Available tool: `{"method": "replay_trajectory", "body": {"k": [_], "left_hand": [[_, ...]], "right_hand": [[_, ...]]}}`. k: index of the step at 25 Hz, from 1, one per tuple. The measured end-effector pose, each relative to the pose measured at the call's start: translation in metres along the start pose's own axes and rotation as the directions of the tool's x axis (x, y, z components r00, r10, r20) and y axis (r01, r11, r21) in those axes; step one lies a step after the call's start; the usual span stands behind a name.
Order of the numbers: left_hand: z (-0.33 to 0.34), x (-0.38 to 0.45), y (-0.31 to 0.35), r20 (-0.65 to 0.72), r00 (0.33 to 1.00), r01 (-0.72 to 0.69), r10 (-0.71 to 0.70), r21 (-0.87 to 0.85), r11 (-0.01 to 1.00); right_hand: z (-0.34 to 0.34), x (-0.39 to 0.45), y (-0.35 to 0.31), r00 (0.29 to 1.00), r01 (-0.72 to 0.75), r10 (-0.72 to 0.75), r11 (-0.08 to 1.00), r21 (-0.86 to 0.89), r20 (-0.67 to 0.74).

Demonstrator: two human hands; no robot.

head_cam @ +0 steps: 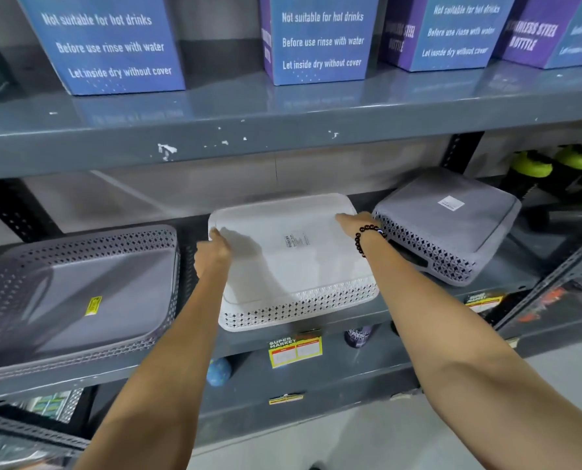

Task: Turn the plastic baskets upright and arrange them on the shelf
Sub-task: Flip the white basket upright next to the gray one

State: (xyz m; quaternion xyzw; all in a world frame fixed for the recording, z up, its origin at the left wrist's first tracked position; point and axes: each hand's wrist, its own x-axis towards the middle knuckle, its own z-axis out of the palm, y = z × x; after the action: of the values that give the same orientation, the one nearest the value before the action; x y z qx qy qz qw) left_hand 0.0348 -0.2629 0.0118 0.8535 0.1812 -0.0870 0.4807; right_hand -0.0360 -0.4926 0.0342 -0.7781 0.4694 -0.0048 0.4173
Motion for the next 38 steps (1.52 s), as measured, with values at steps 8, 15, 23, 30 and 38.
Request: {"method": "replay_trajectory", "body": {"k": [8, 15, 23, 30, 38], "left_hand": [[-0.034, 0.013, 0.038, -0.029, 0.993, -0.116, 0.118, -0.533, 0.838], [-0.037, 0.022, 0.02, -0.007, 0.995, -0.079, 0.104, -0.708, 0.702], [-0.039, 0.034, -0.006, 0.21, 0.978, 0.151, -0.001, -0.699, 0.699], [-0.045, 0.031, -0.026, 0.205, 0.978, 0.089, 0.03, -0.544, 0.835], [-0.024, 0.001, -0.033, -0.095, 0.974, -0.192, 0.207, 0.145, 0.971]], "right_hand": [[-0.012, -0.007, -0.024, 0.978, 0.082, 0.057, 0.779, 0.621, -0.2], [-0.001, -0.006, -0.003, 0.994, 0.055, 0.07, 0.39, 0.919, -0.089], [0.014, 0.067, 0.049, 0.997, -0.072, 0.049, 0.467, 0.882, 0.055], [-0.002, 0.023, 0.051, 0.994, -0.108, 0.063, 0.717, 0.689, 0.09], [0.016, 0.016, 0.07, 0.998, -0.032, 0.042, 0.984, 0.174, -0.052]]}}
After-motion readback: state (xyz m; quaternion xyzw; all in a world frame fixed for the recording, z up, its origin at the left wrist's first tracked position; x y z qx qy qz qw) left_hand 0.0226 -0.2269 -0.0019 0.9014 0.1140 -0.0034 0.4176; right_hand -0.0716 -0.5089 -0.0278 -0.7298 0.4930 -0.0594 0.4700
